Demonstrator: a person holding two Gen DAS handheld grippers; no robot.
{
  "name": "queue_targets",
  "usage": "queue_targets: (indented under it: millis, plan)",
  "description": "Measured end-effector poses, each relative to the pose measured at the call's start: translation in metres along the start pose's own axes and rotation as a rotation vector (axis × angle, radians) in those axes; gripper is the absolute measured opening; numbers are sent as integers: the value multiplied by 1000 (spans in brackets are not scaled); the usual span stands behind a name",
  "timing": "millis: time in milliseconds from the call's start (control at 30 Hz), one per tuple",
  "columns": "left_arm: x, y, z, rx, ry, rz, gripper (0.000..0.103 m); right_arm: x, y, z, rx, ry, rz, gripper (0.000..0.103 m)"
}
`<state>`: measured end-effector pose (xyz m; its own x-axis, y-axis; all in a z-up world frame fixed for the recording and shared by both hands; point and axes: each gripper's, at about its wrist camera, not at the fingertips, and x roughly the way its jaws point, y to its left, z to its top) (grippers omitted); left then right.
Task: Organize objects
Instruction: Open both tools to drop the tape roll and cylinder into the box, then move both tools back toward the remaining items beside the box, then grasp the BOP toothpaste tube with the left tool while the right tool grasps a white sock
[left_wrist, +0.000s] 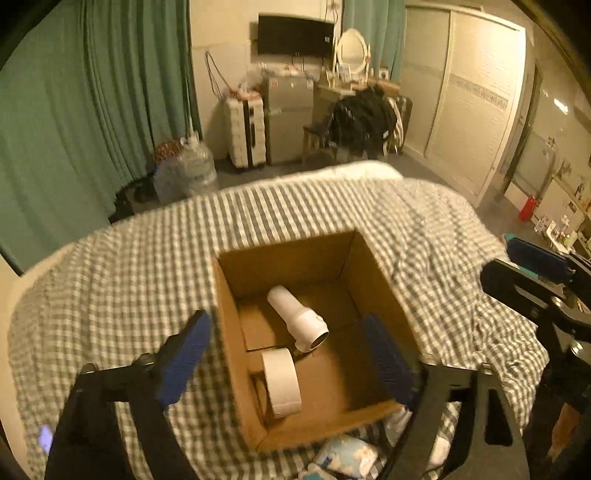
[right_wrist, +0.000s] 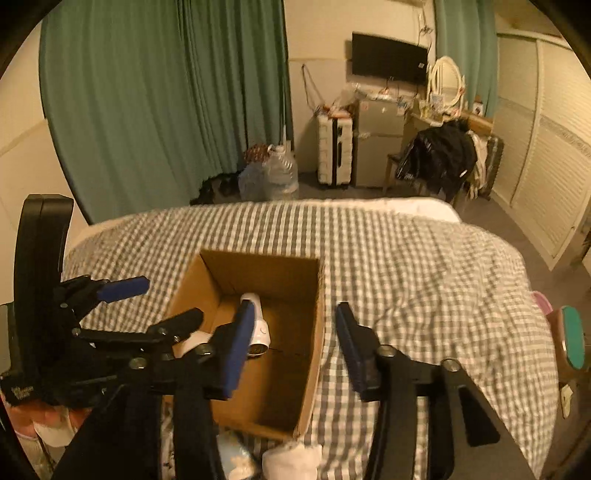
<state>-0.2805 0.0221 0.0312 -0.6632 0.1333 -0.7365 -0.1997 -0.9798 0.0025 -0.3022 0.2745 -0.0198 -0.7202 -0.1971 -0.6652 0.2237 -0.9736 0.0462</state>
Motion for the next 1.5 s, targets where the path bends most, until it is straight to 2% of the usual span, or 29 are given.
queue_targets:
  millis: [100, 300, 433, 667, 833, 967, 1167, 1400, 1500]
  plan:
    - [-43, -1, 1, 10, -67, 11, 95, -42, 8, 4, -1, -55, -6, 59]
    - [-116, -5, -7, 10, -169, 36, 99, -127, 33, -5, -34, -153, -18, 72]
    - [-143, -4, -20, -2, -198, 42, 100, -169, 48, -20, -62, -197, -31, 83]
    - [-167, 0, -55, -20, -223, 64, 100, -212, 66, -55, -83, -236, -41, 89]
    - [-169, 4, -88, -38, -218, 85, 100, -213, 64, -85, -56, -208, -24, 89]
    - [-156, 5, -117, -46, -198, 116, 100, -199, 60, -107, -26, -171, -15, 89]
    - [-111, 8, -153, -64, -99, 145, 100, -160, 48, -140, 14, -73, -27, 89]
    - [-41, 7, -194, -62, 50, 177, 100, -107, 38, -178, 38, 39, -57, 89]
    - [-18, 10, -209, -84, 84, 195, 100, -87, 33, -190, 42, 83, -65, 89]
